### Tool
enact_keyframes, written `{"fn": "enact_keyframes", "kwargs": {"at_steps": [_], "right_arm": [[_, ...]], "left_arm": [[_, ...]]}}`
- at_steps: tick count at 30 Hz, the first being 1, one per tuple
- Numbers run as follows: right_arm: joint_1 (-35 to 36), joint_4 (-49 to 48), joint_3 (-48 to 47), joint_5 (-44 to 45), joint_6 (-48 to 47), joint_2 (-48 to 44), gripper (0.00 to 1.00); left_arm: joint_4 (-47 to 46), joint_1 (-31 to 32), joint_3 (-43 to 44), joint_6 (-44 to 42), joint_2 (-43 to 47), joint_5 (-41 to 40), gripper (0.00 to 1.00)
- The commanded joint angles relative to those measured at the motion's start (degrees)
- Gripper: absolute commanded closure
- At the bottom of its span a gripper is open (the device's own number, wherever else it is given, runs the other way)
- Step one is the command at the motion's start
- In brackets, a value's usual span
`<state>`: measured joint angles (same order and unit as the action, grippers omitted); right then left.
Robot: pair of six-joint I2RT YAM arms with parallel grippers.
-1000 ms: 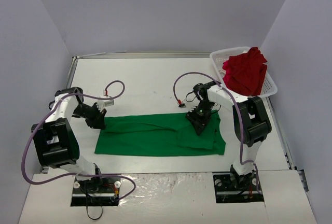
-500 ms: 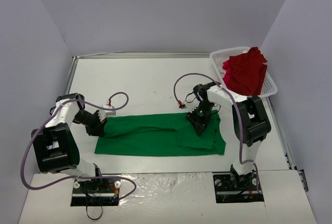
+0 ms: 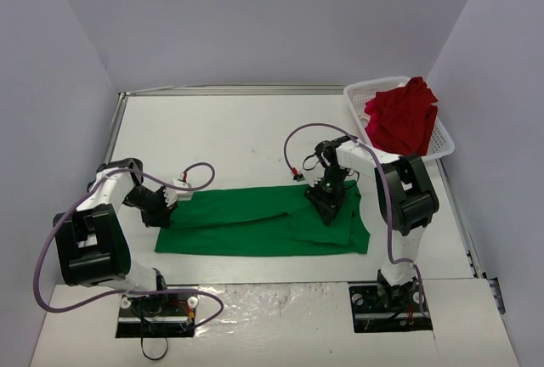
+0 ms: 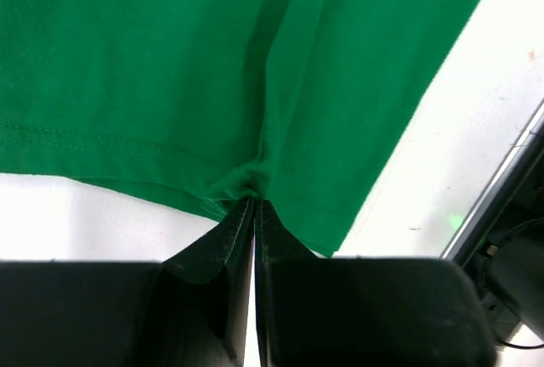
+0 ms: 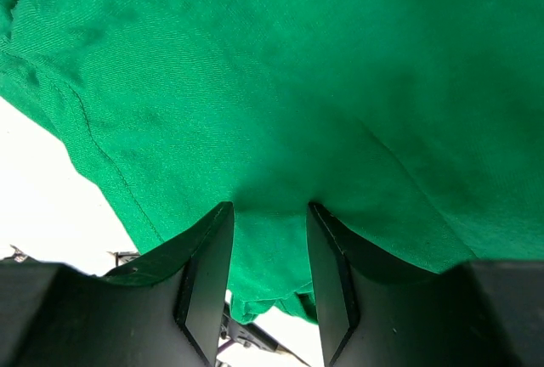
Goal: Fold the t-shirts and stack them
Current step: Fold the other side of the tshirt into a rectangle
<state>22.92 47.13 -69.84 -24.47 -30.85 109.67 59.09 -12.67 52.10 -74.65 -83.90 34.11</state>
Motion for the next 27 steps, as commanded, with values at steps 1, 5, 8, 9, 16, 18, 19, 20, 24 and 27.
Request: {"fn": "enact_keyframes", "kwargs": {"at_steps": [1,5,8,9,16,18,19,20,24,27], "right_arm": [[-0.1,2.3,0.1,1.5,0.4,1.9,0.64],[0.0,2.2,0.2,2.0,0.5,2.7,0.64],[-0.1,2.1,0.3,2.1,0.4,3.0,0.64],[-0.1,2.2,0.3,2.1,0.4,3.1,0.64],[-0.1,1.9,0.2,2.1,0.3,3.4,0.64],[-0.1,1.8,0.3,2.1,0.3,3.3,0.64],[0.0,1.7,0.2,2.3,0.3,3.2,0.64],[-0.1,1.6,0.1,2.5,0.4,3.2,0.64],[-0.1,1.5,-0.4,2.9,0.3,3.2,0.64],[0.0,1.1,-0.5,3.2,0.2,3.9,0.64]], "left_arm": [[-2.0,1.4,-0.2,-0.9,-0.2,-2.3,0.98],[-2.7,2.4,-0.6,-0.6,-0.7,-3.6,0.94],[-3.1,2.9,-0.8,-0.4,-0.7,-4.7,0.93],[-3.3,3.1,-0.9,-0.2,-0.7,-5.0,0.91],[1.3,3.4,1.7,0.6,2.1,-5.9,0.91],[4.8,3.4,4.3,0.9,3.3,-5.2,0.91],[5.7,3.4,5.5,1.5,3.7,-4.8,0.91],[6.6,3.2,6.8,2.2,4.4,-3.3,0.91],[15.3,0.8,14.2,2.5,4.5,3.1,0.91],[16.3,0.8,17.3,4.4,3.2,5.2,0.91]]}}
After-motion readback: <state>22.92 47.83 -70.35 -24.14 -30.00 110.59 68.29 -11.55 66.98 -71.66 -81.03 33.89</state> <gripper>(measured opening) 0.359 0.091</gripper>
